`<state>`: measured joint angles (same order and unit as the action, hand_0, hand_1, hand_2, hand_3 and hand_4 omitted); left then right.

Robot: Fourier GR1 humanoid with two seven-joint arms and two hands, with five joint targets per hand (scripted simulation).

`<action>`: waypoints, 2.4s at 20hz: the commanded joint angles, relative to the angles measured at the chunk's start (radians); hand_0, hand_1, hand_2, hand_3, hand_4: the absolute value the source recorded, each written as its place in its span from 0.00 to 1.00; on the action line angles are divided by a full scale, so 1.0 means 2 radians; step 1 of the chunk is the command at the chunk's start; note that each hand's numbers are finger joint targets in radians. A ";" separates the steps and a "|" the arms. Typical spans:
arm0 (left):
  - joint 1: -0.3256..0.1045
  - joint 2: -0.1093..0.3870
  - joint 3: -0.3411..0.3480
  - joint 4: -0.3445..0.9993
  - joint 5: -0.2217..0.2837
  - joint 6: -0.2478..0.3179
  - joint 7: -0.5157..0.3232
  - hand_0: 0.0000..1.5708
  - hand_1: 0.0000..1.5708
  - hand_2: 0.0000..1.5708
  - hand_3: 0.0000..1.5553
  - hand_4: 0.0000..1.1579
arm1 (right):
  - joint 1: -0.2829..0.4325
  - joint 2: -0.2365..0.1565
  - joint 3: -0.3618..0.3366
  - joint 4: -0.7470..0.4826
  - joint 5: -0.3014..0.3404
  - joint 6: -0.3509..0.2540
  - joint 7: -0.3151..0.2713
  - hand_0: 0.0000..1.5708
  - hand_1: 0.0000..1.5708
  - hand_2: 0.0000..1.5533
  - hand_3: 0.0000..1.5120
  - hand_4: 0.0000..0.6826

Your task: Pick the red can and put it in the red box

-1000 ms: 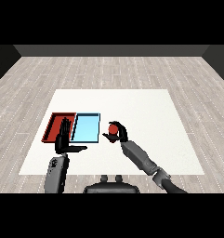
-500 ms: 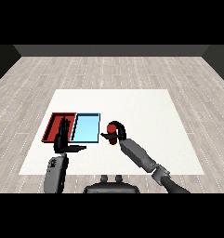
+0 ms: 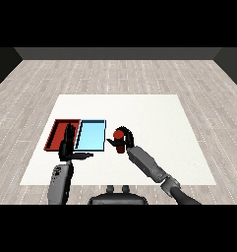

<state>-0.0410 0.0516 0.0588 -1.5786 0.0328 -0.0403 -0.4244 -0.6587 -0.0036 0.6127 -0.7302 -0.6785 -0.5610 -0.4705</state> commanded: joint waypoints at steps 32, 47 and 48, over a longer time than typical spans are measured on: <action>-0.065 -0.026 -0.187 -0.038 0.002 0.038 0.149 0.00 0.00 0.00 0.00 0.00 | 0.108 -0.099 -0.070 -0.463 0.240 -0.053 0.179 1.00 1.00 0.95 0.94 0.96; -0.115 -0.026 -0.241 0.083 0.067 0.076 0.123 0.00 0.00 0.00 0.00 0.00 | 0.095 -0.025 -0.132 -0.398 0.291 0.025 0.151 1.00 1.00 0.95 0.94 0.95; -0.113 -0.026 -0.235 0.078 0.073 0.068 0.123 0.00 0.00 0.00 0.00 0.00 | 0.107 -0.020 -0.111 -0.436 0.307 0.017 0.176 1.00 1.00 0.95 0.93 0.95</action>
<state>-0.2315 0.0019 -0.4167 -1.4890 0.1292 0.1001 -0.1620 -0.4432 -0.0815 0.3806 -1.5694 -0.1101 -0.5273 -0.1605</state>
